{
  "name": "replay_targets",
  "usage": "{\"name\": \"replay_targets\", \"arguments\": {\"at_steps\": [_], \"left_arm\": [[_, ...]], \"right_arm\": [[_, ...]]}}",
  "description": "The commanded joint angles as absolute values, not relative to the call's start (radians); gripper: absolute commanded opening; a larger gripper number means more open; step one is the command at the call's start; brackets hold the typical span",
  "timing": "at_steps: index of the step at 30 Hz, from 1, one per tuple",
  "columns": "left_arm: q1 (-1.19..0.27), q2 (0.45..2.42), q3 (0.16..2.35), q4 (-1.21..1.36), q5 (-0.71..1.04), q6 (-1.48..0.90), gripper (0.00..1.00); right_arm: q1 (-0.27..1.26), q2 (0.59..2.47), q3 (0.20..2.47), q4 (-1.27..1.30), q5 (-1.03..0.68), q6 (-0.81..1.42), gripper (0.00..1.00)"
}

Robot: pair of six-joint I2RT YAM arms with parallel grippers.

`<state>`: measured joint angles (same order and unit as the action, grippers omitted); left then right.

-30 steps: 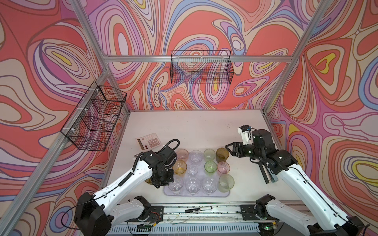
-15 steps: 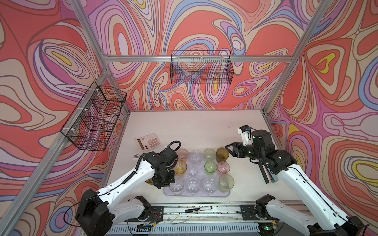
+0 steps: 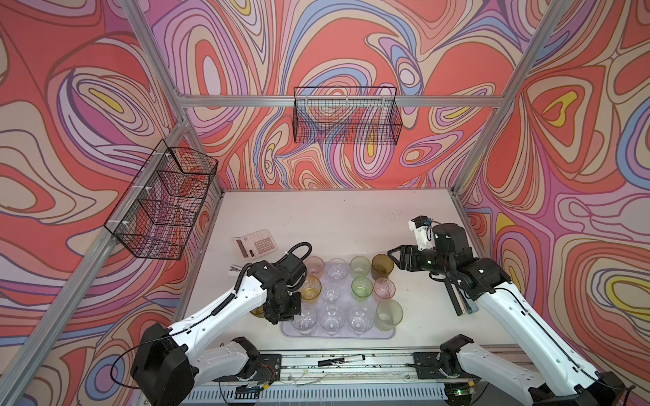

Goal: Place the glasses into the tray
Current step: 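Lower the clear glass onto the tray's nearest corner, then open the left gripper to release the clear glass and raise it, then move the left gripper over the olive dotted glass beside the tray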

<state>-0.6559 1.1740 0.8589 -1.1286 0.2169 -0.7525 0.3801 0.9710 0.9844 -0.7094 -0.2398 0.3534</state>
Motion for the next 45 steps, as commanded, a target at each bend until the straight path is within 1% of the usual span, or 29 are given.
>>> {"name": "replay_targets", "arguments": {"at_steps": [1, 3, 5, 15, 17, 19, 22, 27, 32, 33, 35, 37, 45], "left_arm": [[-0.665, 1.182, 0.876, -1.171, 0.192, -0.754, 0.17], [-0.665, 1.177, 0.883, -1.182, 0.185, -0.753, 0.26], [-0.664, 1.176, 0.901, -1.2, 0.179, -0.747, 0.3], [-0.663, 1.194, 1.018, -1.283, 0.124, -0.703, 0.35], [-0.661, 1.191, 1.04, -1.294, 0.106, -0.706, 0.42], [-0.663, 1.19, 1.067, -1.314, 0.075, -0.705, 0.45], [-0.642, 1.19, 1.096, -1.357, 0.032, -0.703, 0.45], [-0.585, 1.161, 1.101, -1.379, 0.021, -0.749, 0.43], [-0.491, 1.13, 1.109, -1.427, 0.016, -0.791, 0.4], [-0.478, 1.126, 1.117, -1.441, -0.006, -0.804, 0.38], [-0.46, 1.117, 1.13, -1.48, -0.076, -0.856, 0.38], [-0.44, 1.113, 1.133, -1.501, -0.1, -0.888, 0.38], [-0.315, 1.081, 1.072, -1.464, -0.015, -0.893, 0.37]], "right_arm": [[0.377, 0.971, 0.978, -0.699, -0.238, 0.347, 0.72], [0.377, 0.973, 0.979, -0.698, -0.237, 0.344, 0.72], [0.377, 0.975, 0.979, -0.698, -0.238, 0.346, 0.72], [0.377, 0.968, 0.97, -0.701, -0.236, 0.343, 0.72], [0.377, 0.965, 0.969, -0.702, -0.232, 0.343, 0.72], [0.377, 0.96, 0.966, -0.703, -0.23, 0.342, 0.73], [0.376, 0.956, 0.959, -0.702, -0.227, 0.341, 0.72], [0.377, 0.956, 0.96, -0.716, -0.227, 0.342, 0.72], [0.376, 0.944, 0.96, -0.728, -0.217, 0.336, 0.72], [0.377, 0.942, 0.958, -0.726, -0.215, 0.335, 0.72], [0.376, 0.94, 0.956, -0.725, -0.215, 0.336, 0.72], [0.377, 0.94, 0.953, -0.723, -0.215, 0.336, 0.72], [0.377, 0.939, 0.953, -0.73, -0.208, 0.328, 0.72]]}}
